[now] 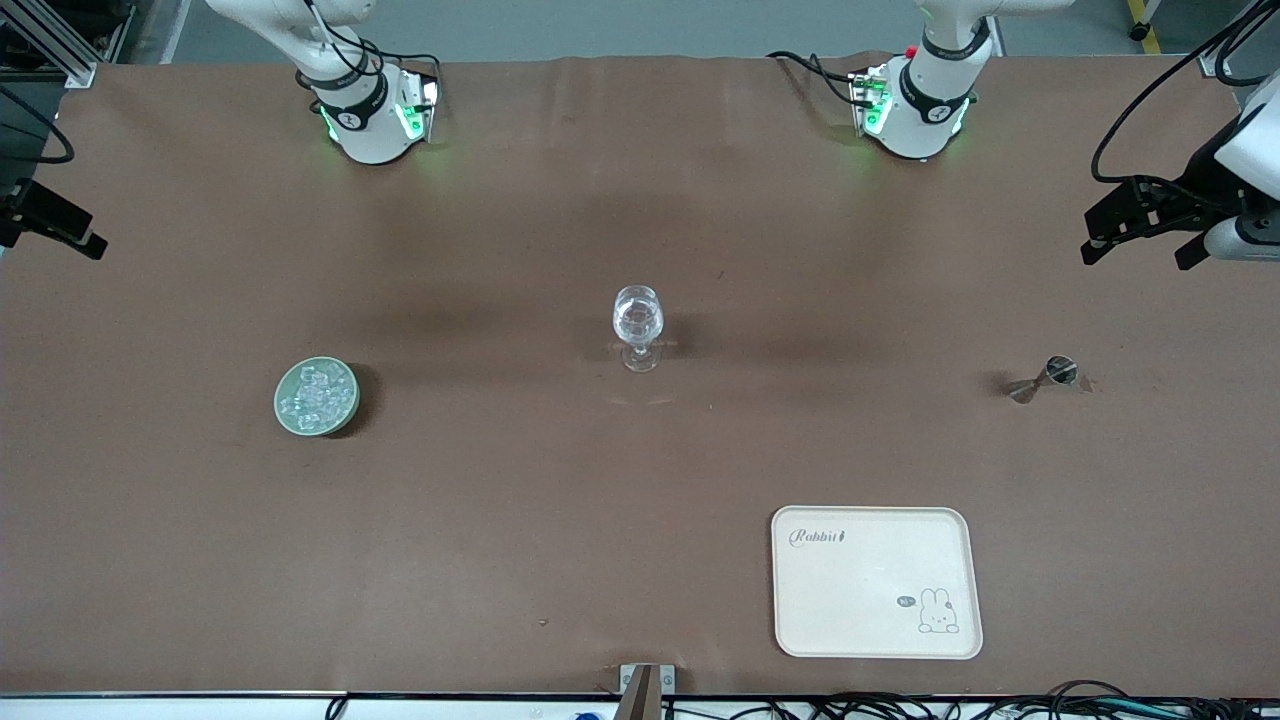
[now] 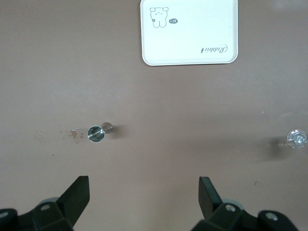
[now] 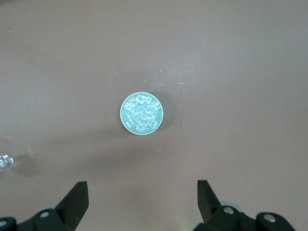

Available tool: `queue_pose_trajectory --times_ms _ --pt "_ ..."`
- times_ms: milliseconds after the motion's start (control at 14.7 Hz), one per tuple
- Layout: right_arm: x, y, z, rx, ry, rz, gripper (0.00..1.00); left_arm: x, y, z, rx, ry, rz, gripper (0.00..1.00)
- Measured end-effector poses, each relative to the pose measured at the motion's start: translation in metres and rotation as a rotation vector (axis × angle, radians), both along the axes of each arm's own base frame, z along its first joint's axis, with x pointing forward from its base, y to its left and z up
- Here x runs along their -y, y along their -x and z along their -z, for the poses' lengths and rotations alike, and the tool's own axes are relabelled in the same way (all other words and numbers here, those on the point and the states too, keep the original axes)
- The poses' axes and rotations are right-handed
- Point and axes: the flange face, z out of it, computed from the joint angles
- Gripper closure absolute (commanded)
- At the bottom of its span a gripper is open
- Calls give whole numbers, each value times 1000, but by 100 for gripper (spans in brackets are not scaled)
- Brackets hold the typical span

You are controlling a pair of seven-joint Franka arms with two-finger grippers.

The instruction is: Pour wine and add ice with both arms

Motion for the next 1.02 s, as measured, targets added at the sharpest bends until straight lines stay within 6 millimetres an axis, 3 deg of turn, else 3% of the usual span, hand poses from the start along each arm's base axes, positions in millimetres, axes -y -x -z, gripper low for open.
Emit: queue_pose_trajectory --times_ms 477,614,818,1023 --pt "-2 -1 1 0 0 -3 0 0 0 4 -18 -1 0 0" --pt "-9 -7 10 -10 -1 -16 0 -3 1 7 -36 -2 -10 0" --pt "-20 -25 47 -42 -2 -38 0 -36 -5 16 -57 3 -102 0" --pt "-22 -41 98 -56 -2 -41 0 -95 -17 42 -105 48 -222 0"
